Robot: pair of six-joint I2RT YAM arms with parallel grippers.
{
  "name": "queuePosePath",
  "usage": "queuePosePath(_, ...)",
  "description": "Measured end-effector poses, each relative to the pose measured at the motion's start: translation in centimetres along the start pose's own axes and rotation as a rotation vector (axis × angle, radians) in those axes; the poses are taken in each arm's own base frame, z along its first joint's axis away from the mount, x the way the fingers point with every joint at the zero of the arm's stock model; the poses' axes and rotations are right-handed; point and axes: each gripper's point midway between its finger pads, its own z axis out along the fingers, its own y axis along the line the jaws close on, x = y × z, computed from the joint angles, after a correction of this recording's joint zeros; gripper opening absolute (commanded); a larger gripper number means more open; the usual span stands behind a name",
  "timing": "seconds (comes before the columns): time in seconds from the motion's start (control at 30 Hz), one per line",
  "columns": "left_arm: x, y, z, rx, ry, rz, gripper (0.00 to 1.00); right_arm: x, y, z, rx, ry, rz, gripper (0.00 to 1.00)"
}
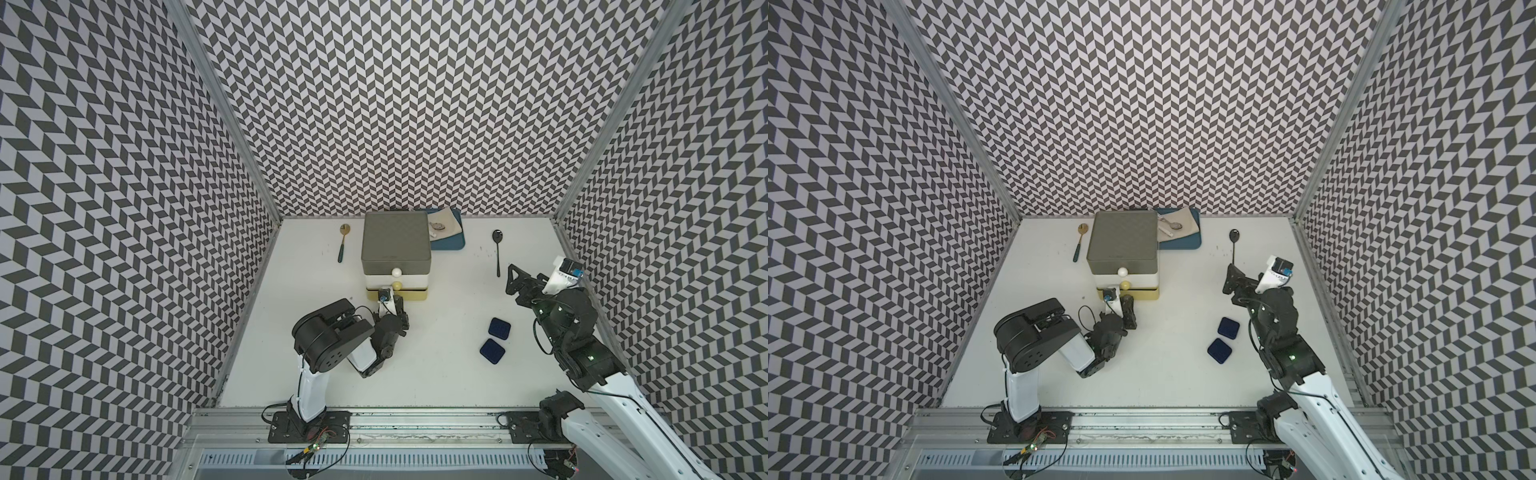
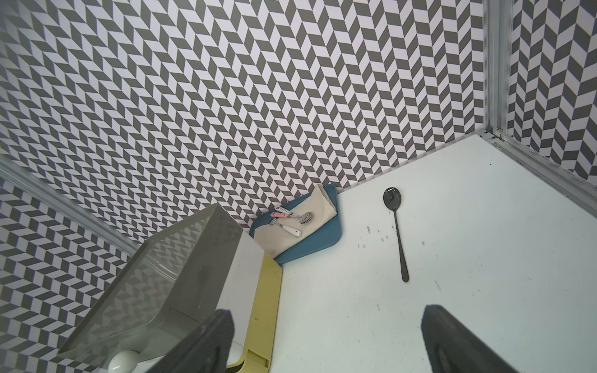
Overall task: Place the brooch boxes into the drawer by color
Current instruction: Open the drawer in the storage box.
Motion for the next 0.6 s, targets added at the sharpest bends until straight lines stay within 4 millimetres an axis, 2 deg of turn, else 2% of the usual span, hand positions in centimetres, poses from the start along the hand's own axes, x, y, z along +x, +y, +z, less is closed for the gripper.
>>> queuePosePath(0.27, 0.8, -0.4, -2.3, 0.029, 0.047, 0.001, 0.00, 0.3, 0.5, 0.0, -0.029, 0.016, 0.016, 0.94)
queuePosePath(0.6, 3.0, -2.8, -7.9, 0.100, 0.146, 0.015, 0.00, 0.8, 1.0, -0.1, -0.060, 0.044, 0.030, 0.95)
